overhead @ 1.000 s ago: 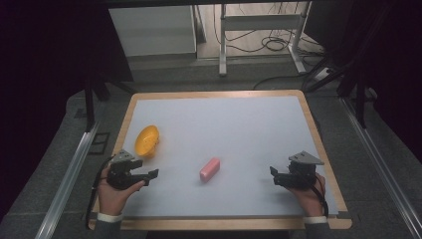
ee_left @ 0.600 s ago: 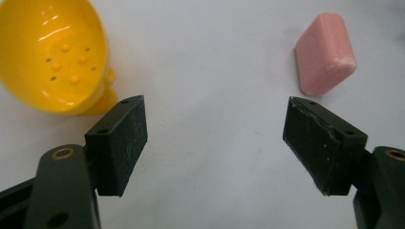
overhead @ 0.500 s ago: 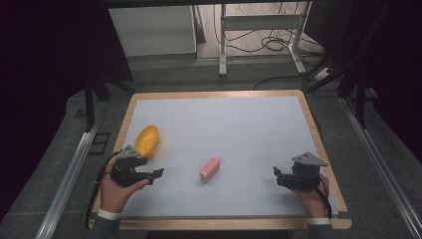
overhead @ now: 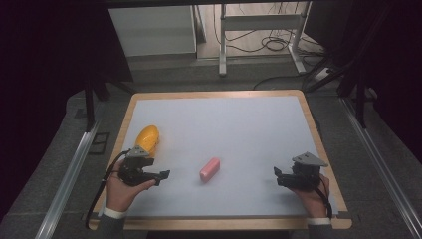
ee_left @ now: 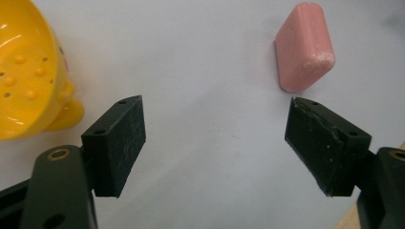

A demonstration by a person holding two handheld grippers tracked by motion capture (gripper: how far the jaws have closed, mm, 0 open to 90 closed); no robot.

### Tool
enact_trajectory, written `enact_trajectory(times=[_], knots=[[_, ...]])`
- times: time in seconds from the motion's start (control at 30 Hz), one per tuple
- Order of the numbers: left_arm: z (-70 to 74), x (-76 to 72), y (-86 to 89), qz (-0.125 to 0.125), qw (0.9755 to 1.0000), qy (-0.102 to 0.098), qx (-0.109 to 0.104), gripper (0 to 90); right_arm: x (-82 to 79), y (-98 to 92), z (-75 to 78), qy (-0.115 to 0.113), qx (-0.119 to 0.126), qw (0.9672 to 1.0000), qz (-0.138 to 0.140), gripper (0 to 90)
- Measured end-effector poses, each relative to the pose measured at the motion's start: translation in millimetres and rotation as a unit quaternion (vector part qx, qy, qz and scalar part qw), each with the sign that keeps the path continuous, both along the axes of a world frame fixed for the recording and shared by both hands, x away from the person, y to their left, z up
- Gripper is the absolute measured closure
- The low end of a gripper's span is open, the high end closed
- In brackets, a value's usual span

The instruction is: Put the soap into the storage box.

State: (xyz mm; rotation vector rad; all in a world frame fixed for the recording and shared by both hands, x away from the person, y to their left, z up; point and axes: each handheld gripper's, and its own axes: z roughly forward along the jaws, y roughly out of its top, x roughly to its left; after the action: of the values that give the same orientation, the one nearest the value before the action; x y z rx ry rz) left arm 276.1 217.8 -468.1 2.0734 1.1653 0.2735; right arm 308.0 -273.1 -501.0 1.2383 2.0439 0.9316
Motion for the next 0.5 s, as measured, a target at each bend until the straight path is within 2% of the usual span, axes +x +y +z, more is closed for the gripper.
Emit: enact_trajectory(times=[0.2,0.27,0.5], knots=[[-0.6,2.1,-7.3,-0.008,1.0000,0.003,0.001,21.5,0.1,-0.4,-1.1,0.002,-0.002,1.0000,0.000,6.2],[0.3,3.7,-12.3,-0.013,0.9998,0.007,0.009,21.7,0.0,-0.4,-1.4,0.003,-0.003,1.0000,0.000,6.2],[2.6,8.3,-22.2,-0.024,0.9996,0.008,0.016,21.8,0.1,-0.4,-1.9,0.005,-0.004,1.0000,-0.001,6.1]])
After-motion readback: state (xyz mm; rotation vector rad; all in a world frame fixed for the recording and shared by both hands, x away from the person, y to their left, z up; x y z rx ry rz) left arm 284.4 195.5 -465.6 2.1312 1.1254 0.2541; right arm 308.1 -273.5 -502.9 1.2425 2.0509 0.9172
